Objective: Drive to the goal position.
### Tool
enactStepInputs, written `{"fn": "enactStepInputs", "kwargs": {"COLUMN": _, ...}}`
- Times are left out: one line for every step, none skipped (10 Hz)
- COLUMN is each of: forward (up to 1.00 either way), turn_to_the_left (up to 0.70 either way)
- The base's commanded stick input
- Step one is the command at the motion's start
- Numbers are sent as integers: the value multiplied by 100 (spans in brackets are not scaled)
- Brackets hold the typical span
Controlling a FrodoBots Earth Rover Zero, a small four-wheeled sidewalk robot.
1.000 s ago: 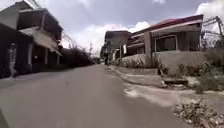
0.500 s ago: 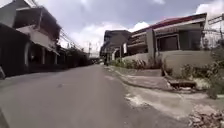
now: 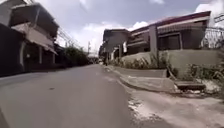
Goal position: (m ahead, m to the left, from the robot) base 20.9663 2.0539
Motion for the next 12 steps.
{"fn": "enactStepInputs", "kwargs": {"forward": 70, "turn_to_the_left": 1}}
{"fn": "enactStepInputs", "kwargs": {"forward": 70, "turn_to_the_left": 1}}
{"fn": "enactStepInputs", "kwargs": {"forward": 70, "turn_to_the_left": 1}}
{"fn": "enactStepInputs", "kwargs": {"forward": 70, "turn_to_the_left": 2}}
{"fn": "enactStepInputs", "kwargs": {"forward": 70, "turn_to_the_left": 10}}
{"fn": "enactStepInputs", "kwargs": {"forward": 70, "turn_to_the_left": 26}}
{"fn": "enactStepInputs", "kwargs": {"forward": 70, "turn_to_the_left": 34}}
{"fn": "enactStepInputs", "kwargs": {"forward": 70, "turn_to_the_left": 30}}
{"fn": "enactStepInputs", "kwargs": {"forward": 70, "turn_to_the_left": 18}}
{"fn": "enactStepInputs", "kwargs": {"forward": 70, "turn_to_the_left": 5}}
{"fn": "enactStepInputs", "kwargs": {"forward": 70, "turn_to_the_left": 1}}
{"fn": "enactStepInputs", "kwargs": {"forward": 70, "turn_to_the_left": 1}}
